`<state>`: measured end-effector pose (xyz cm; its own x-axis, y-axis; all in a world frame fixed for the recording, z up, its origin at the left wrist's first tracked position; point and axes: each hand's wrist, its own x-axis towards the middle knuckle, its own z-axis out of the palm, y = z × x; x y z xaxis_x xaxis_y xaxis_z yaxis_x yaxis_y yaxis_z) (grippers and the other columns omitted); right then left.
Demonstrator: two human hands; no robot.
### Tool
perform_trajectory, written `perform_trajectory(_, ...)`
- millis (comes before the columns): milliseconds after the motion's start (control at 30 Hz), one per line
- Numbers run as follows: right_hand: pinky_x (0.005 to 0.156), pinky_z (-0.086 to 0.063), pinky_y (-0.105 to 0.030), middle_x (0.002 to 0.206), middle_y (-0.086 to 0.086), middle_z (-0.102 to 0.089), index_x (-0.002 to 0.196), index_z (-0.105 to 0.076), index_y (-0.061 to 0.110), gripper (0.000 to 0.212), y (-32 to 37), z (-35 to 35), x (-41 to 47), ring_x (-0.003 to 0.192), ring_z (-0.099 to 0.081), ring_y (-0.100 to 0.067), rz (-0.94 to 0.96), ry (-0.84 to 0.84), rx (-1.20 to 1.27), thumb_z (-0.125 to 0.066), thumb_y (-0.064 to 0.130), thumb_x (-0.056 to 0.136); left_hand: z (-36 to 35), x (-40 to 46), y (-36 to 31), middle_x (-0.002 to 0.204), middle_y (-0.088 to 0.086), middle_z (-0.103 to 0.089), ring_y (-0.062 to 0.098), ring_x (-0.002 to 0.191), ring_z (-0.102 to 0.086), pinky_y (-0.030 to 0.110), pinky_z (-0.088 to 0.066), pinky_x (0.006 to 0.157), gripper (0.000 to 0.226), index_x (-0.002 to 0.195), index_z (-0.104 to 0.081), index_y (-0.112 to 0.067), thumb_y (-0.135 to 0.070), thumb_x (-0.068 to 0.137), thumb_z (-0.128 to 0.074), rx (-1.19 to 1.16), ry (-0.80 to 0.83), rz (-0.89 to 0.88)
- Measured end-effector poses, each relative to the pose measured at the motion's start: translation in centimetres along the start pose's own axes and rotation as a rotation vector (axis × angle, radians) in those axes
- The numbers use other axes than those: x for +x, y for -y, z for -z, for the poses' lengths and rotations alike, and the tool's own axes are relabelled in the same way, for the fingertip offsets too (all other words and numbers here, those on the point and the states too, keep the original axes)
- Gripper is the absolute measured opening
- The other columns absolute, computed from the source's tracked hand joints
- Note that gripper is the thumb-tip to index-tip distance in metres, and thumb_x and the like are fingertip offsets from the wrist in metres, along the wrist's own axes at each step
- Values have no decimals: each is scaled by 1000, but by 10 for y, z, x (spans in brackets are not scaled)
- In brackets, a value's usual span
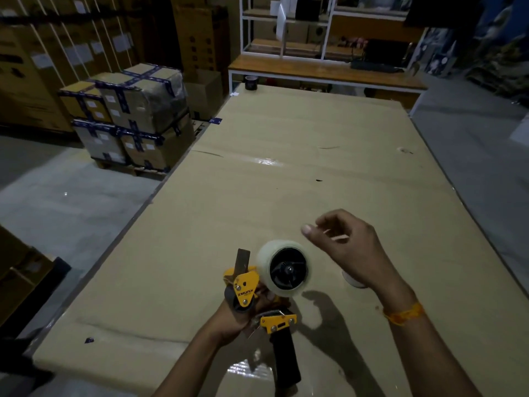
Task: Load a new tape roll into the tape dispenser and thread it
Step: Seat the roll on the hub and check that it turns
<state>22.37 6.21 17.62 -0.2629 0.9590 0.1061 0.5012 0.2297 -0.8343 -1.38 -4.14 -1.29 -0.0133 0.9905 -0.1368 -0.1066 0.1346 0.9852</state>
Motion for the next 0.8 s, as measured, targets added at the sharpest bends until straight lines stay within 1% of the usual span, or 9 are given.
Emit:
perform_trajectory(167,79,-64,-31,101,12,-72,107,-70,27,76,28,-27,2,89,-70,-3,-36,39,-250,-74,90,64,-16,-1,-18,131,29,-73,48,126,-69,64,-54,110,51,130,-70,4,-28,92,-85,-124,56,-3)
perform_trajectory(267,82,-61,-32,117,2,-69,124,-66,21,97,30,-41,0,99,-68,-13,-110,94,-350,-72,94,60,-19,-1,-23,128,32,-73,49,123,-71,66,-55,108,37,129,-67,10,-10,99,-75,-178,52,19)
perform_trajectory(333,82,-57,-30,127,-3,-65,135,-60,19,105,29,-49,-4,108,-66,-19,-134,114,-392,-77,89,59,-21,-4,-35,130,27,-74,45,123,-72,63,-56,107,31,131,-71,0,-8,101,-71,-172,47,46)
perform_trajectory(400,84,-57,-30,132,-6,-64,140,-56,18,104,26,-54,-7,113,-66,-23,-122,113,-386,-83,82,61,-22,-6,-42,133,22,-75,41,126,-72,59,-56,109,35,135,-71,-4,-12,101,-70,-158,70,56)
perform_trajectory(533,84,-56,-26,131,-2,-67,142,-55,22,95,14,-51,-2,111,-66,-19,-77,150,-339,-93,63,65,-18,-10,-44,136,27,-72,41,130,-69,53,-59,106,57,141,-47,20,-15,101,-67,-217,149,125)
perform_trajectory(633,89,-60,-29,130,1,-66,145,-49,26,97,9,-49,0,111,-66,-17,-57,233,-336,-94,55,65,-19,-16,-53,132,17,-76,32,127,-73,34,-61,98,55,141,-59,4,-26,98,-73,-248,169,120)
perform_trajectory(700,91,-60,-26,131,5,-66,147,-45,28,98,5,-47,2,113,-65,-15,-26,297,-310,-95,48,65,-19,-18,-56,110,-2,-82,13,105,-78,24,-59,89,41,123,-73,-19,-44,92,-80,-207,220,127)
perform_trajectory(733,92,-59,-24,132,7,-66,148,-44,29,100,3,-45,4,115,-65,-14,-11,331,-295,-96,44,65,-19,-19,-58,98,-9,-79,7,92,-75,23,-56,84,34,110,-77,-29,-53,88,-83,-193,244,150)
perform_trajectory(800,97,-59,-26,136,12,-65,149,-41,32,103,-1,-41,7,121,-64,-12,16,404,-280,-98,38,64,-16,-19,-53,95,-6,-69,12,89,-65,31,-53,85,50,102,-71,-23,-64,78,-88,-220,227,194)
